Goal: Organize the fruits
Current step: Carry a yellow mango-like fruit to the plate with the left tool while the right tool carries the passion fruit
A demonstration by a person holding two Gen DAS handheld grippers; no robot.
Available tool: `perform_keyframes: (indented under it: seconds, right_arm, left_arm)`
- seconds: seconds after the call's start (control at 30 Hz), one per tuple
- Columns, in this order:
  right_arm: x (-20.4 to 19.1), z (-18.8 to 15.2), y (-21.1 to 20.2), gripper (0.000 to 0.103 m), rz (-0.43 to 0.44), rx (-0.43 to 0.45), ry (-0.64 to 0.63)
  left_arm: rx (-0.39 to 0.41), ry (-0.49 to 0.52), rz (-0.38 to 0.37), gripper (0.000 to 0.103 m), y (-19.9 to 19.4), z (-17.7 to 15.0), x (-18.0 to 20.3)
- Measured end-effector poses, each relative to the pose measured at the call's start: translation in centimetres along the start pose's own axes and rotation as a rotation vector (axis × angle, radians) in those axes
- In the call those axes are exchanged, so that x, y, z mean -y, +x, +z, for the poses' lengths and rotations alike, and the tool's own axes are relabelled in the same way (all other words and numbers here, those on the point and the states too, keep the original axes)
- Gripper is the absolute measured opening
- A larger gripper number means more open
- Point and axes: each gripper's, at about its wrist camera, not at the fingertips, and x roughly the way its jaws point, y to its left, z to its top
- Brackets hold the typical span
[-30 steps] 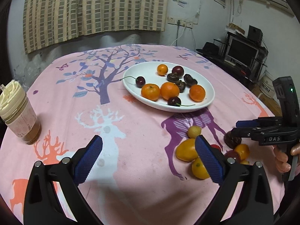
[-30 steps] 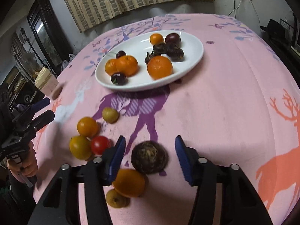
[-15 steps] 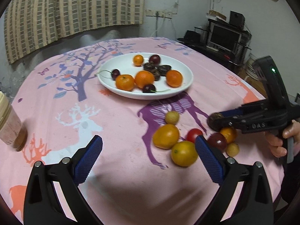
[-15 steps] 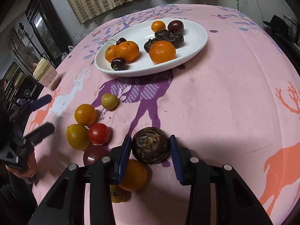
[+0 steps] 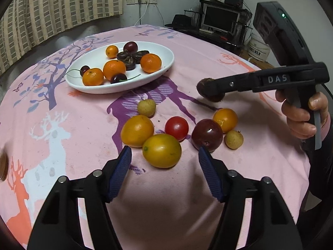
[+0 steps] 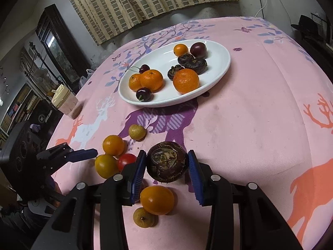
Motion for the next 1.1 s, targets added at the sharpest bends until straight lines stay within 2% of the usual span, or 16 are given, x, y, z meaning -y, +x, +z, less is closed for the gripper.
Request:
perform_keyframes:
  seconds: [0.13,0.17,0.23,0.27,0.53,0.63,0.7,0.8,0.87,0.97,1.03,1.1]
  right_arm:
    - [-0.3,-0.1,0.0,0.041,0.000,0.003,-0.014]
    - [-0.3,-0.2,-0.1,0.041,0.001,0.004,-0.014]
    - [-0.4,-0.2,-0.2,0.041,0.003,0.006,-0.014]
    - [-0.4,-0.2,-0.2,0.041,0.002,0.008,-0.014]
    - [-0.6,-0.2,-0.5,0.041,-0.006,0.030,-0.032]
    - [-0.9,0.0,-0.9,0.041,0.009,0.060,-0.046]
    - [-1.1,0.3,-0.9,0.041,0.033,0.074,-0.047]
    - [-1.3,1.8,-0.7,0.041,0.049,0.108,-0.035]
    - [-1.4,3.4,-0.4,0.041,0.032,0.158,-0.013]
    - [-1.0,6.1,0.5,0.041,-0.058,0.225,0.013]
    - [-0.6,7.4,1.6,0.041,-0.104,0.240,0.025]
    - [-0.2,8.6,2.8,0.041,-0.135,0.246,0.018]
  left_arm:
    - [-0.006,-0.013,0.007,0.063,0.4,0.1,-0.2]
    - [-0.012,-0.017,0.007,0.055,0.6,0.2,-0.3]
    - [-0.031,-0.027,-0.001,0.048,1.0,0.2,-0.5]
    - [-0.038,-0.034,-0.004,0.041,1.2,0.2,-0.7]
    - [-0.035,-0.044,-0.005,0.040,1.1,0.2,-1.1]
    - [-0.013,-0.054,-0.010,0.040,0.5,0.4,-1.2]
    - [0.012,-0.080,-0.039,0.040,-0.3,0.9,-1.7]
    - [0.076,-0.154,-0.081,0.040,-1.7,3.1,-3.6]
    - [0.124,-0.187,-0.039,0.040,-2.1,5.3,-4.8]
    - [0.186,-0.212,0.098,0.040,-1.2,9.1,-6.8]
    - [0.202,-0.236,0.169,0.040,0.3,11.1,-8.1]
    - [0.180,-0.279,0.173,0.040,2.2,12.4,-9.6]
